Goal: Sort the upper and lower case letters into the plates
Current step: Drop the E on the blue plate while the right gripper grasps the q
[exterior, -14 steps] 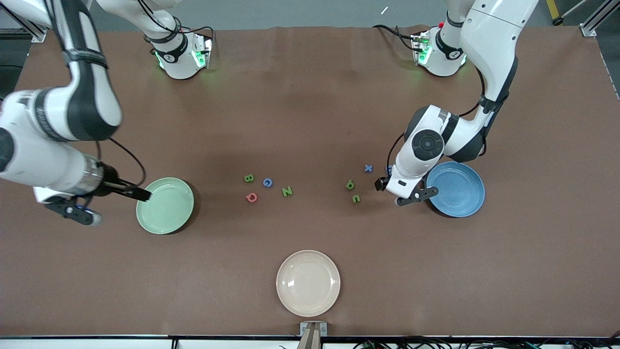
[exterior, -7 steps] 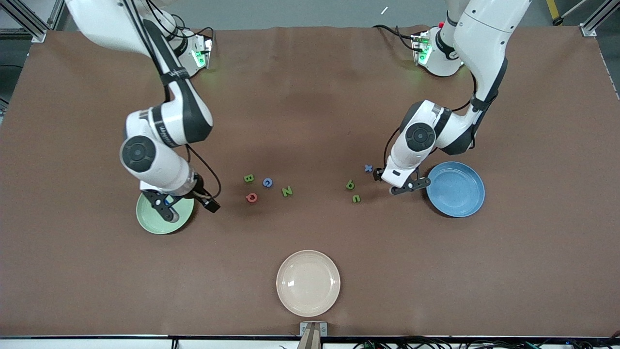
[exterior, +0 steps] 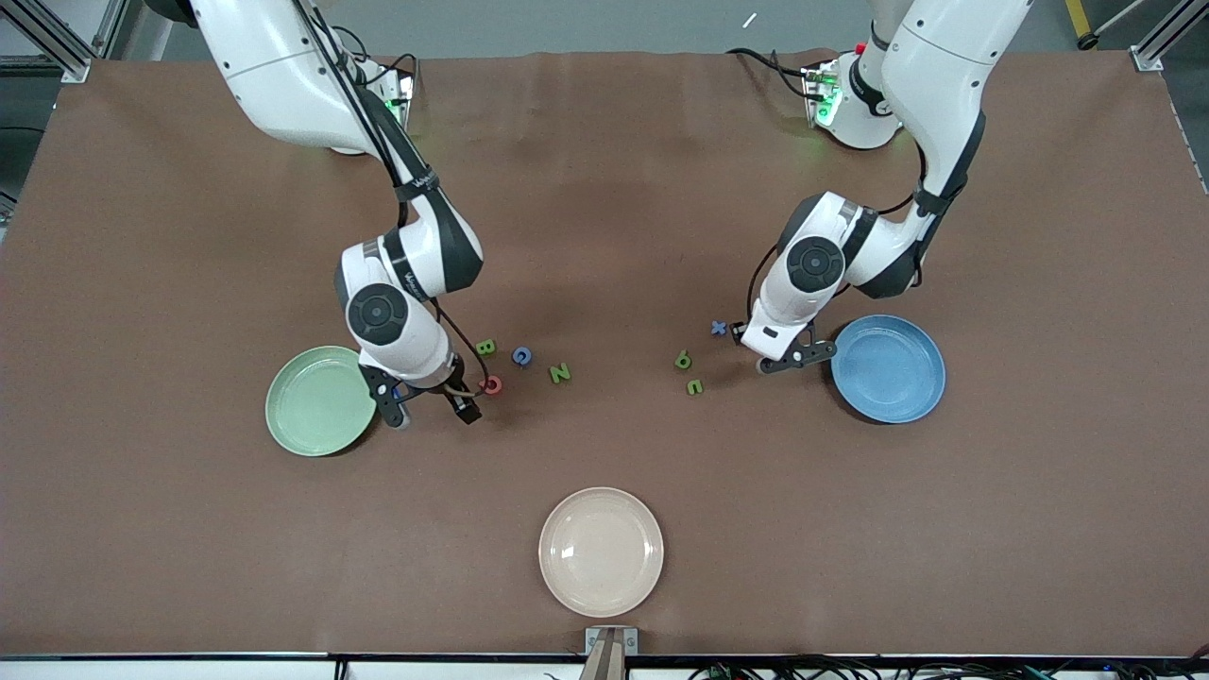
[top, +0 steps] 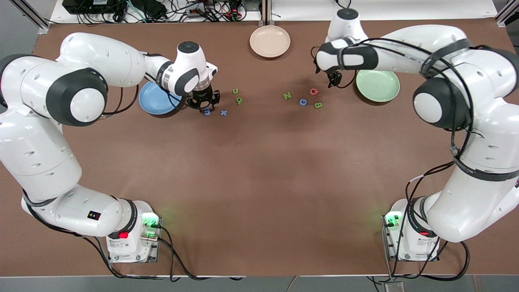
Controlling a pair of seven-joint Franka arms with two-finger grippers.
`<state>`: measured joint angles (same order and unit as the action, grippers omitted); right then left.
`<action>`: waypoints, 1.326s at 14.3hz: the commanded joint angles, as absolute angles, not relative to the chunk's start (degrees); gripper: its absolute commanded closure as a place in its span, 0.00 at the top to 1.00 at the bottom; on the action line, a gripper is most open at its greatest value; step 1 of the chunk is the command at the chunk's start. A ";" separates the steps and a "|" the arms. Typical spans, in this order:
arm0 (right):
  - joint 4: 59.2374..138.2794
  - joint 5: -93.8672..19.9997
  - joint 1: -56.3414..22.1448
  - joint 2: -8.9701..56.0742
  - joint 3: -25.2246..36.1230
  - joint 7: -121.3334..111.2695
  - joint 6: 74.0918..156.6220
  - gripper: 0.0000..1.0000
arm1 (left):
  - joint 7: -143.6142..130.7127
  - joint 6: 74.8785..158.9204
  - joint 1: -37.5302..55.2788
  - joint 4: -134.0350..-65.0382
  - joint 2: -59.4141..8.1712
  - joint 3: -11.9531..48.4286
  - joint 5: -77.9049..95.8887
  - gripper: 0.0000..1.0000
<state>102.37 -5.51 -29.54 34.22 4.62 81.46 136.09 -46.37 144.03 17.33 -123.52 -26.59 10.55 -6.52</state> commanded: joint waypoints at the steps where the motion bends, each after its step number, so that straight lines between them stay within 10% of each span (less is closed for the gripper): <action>1: 99.85 -6.06 -30.67 36.73 5.19 86.03 136.32 0.86 | -47.46 144.76 17.84 -125.95 -24.52 10.37 -7.65 0.55; 9: 99.32 -7.20 -32.34 39.11 5.10 89.30 138.25 0.73 | -47.46 145.46 17.84 -126.21 -21.90 10.37 -7.65 0.07; 19: 99.75 -9.84 -33.57 39.46 5.10 89.30 138.60 0.53 | -24.03 139.04 6.00 -127.79 -10.20 10.37 -7.56 0.06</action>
<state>99.89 -8.83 -32.88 39.20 4.61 88.67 138.23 -30.23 138.68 9.61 -125.29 -11.28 10.06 -6.65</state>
